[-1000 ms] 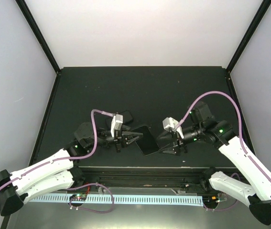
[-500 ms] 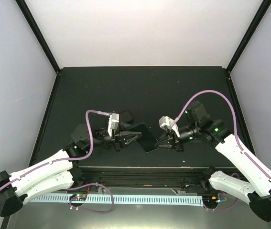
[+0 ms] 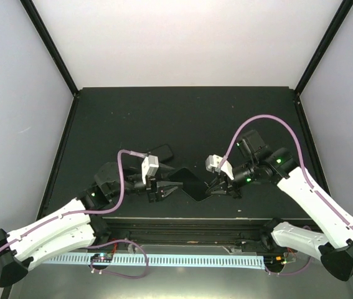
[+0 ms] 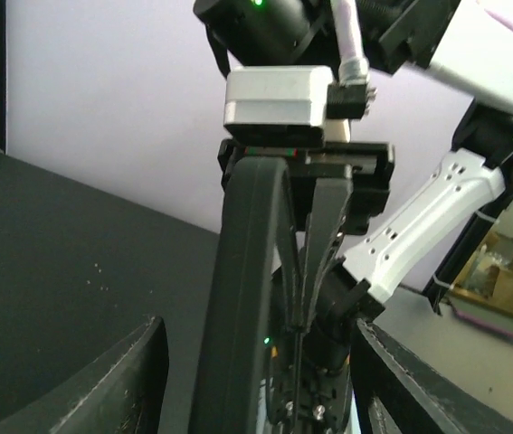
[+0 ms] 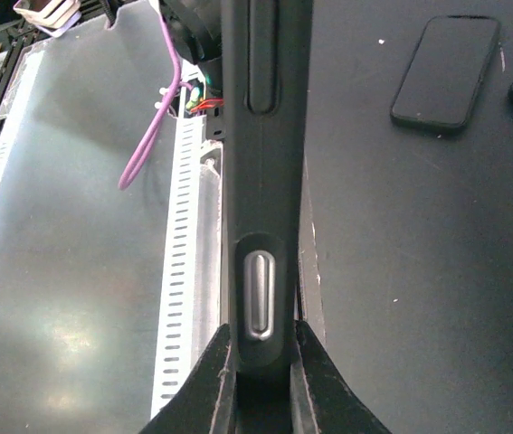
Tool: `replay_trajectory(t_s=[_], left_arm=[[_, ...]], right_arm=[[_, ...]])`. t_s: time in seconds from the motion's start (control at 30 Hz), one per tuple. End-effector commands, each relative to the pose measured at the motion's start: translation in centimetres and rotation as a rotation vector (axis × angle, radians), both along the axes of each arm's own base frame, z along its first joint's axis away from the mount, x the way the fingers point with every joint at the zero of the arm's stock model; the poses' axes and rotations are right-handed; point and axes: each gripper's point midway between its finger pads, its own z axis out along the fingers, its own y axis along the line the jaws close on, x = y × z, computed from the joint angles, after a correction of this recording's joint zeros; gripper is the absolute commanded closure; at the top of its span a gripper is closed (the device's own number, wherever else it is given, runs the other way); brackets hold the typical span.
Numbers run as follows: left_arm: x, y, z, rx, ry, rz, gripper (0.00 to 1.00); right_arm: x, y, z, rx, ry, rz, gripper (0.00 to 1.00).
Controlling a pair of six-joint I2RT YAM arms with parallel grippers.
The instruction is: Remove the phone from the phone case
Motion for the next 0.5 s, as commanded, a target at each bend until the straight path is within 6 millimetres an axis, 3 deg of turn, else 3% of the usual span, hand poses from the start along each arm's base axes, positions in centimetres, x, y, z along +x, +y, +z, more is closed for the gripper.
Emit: replay_trajectory(t_s=[0.0,0.17,0.47], left_arm=[[-0.38,-0.86,-0.45,0.039,-0.015,-0.058,0.47],[-0.92,-1.58,-0.88,0.032,0.018,-0.120,0.64],[-0.97,-0.82,-0.01,-0.017,0.020,-0.089,0.92]], right_arm=[[-0.87,0.41,1.89,0.062,-0.007,0.057,0.99],[-0.54,0.57,2.35,0.064,-0.016,0.053,0.99],[-0.50,0.66,2.21,0.060,0.003,0.047,0.99]])
